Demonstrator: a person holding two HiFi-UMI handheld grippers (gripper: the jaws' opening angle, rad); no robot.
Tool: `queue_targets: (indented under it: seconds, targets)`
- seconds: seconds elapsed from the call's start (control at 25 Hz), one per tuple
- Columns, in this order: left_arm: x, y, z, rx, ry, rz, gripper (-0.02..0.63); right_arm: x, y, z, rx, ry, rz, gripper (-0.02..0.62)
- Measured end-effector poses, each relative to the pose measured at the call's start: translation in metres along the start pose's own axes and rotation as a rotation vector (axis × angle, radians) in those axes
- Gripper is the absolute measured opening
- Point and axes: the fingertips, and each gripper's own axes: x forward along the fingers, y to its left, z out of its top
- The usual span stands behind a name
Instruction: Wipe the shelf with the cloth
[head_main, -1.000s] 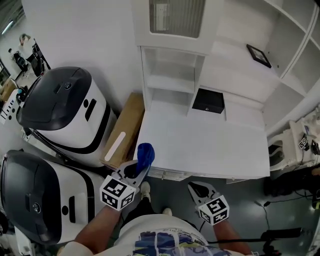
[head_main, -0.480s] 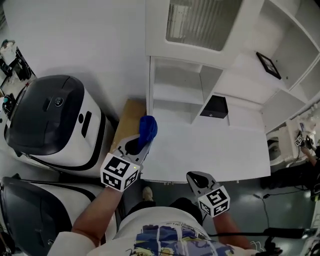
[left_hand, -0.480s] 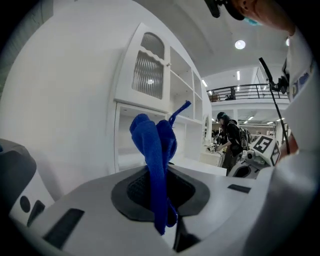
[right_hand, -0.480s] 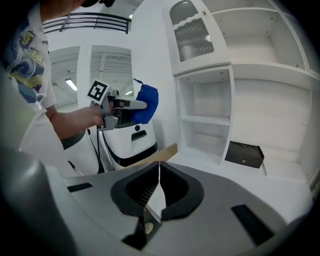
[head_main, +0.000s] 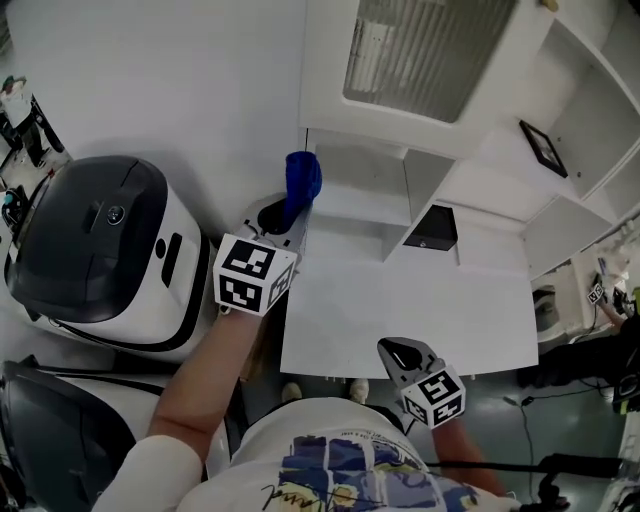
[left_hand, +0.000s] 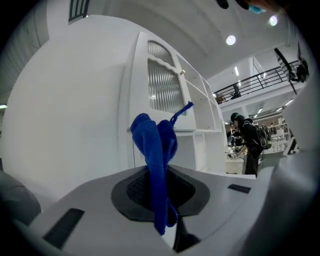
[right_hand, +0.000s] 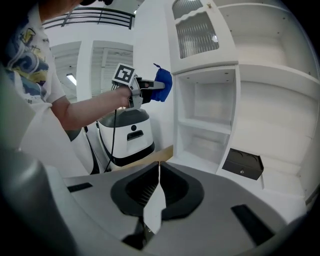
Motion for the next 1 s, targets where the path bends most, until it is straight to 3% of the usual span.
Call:
queue_targets:
  seconds: [0.44, 0.72, 1.0]
  targets:
    - [0.051, 0.033, 0.012, 0.013, -0.008, 0.127, 0.055, -0.005, -0.053, 0.002, 0.026, -0.014, 0.013, 0.031]
    - [0.063, 0.033, -0.007, 0.06, -0.002, 0.165, 0.055, -0.007, -0.071, -0.003, 0.032, -0.011, 0.025, 0.031]
    - [0.065, 0.034, -0.053, 0.028, 0.071, 0.188, 0.055, -0.01, -0.081, -0.011, 0.046, -0.006, 0.035, 0.031]
